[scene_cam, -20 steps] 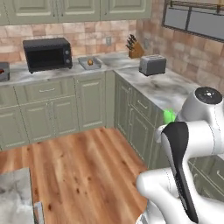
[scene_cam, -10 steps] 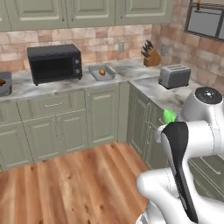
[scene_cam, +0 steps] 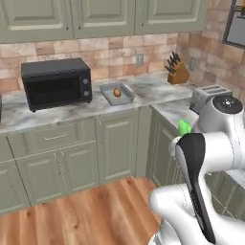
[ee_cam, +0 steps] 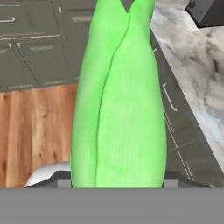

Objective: Place one corn and one chicken drumstick in each tupperware on the nearby counter, to pack two identical lunches.

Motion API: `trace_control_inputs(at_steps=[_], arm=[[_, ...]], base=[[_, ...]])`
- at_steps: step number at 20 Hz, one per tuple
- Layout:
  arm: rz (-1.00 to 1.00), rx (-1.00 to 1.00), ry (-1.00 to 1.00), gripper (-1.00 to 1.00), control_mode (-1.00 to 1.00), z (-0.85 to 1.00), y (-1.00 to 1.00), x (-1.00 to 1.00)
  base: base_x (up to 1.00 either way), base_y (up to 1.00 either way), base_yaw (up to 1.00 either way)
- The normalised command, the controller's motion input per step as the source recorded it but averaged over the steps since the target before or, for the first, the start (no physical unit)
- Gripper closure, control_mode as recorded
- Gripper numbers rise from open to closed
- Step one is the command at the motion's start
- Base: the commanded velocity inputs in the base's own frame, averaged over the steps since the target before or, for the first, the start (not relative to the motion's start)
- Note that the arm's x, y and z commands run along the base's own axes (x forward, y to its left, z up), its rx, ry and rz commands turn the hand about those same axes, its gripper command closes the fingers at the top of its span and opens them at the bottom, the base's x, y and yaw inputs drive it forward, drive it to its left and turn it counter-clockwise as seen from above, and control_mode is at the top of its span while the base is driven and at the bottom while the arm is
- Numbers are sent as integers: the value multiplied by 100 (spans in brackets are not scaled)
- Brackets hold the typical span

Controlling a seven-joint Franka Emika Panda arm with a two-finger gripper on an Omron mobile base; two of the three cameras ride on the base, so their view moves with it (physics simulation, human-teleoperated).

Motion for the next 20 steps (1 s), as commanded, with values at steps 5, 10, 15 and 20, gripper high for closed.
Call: trace_control_inputs(at_steps=[5, 10, 15, 20], arm=[[0, 0, 0, 100, 100, 0, 0, 0], [0, 0, 0, 100, 100, 0, 0, 0], [0, 0, 0, 100, 100, 0, 0, 0], [0, 0, 0, 100, 100, 0, 0, 0]], base=[[100, -22, 0], [100, -12, 0], [100, -4, 0], [97, 0, 1]])
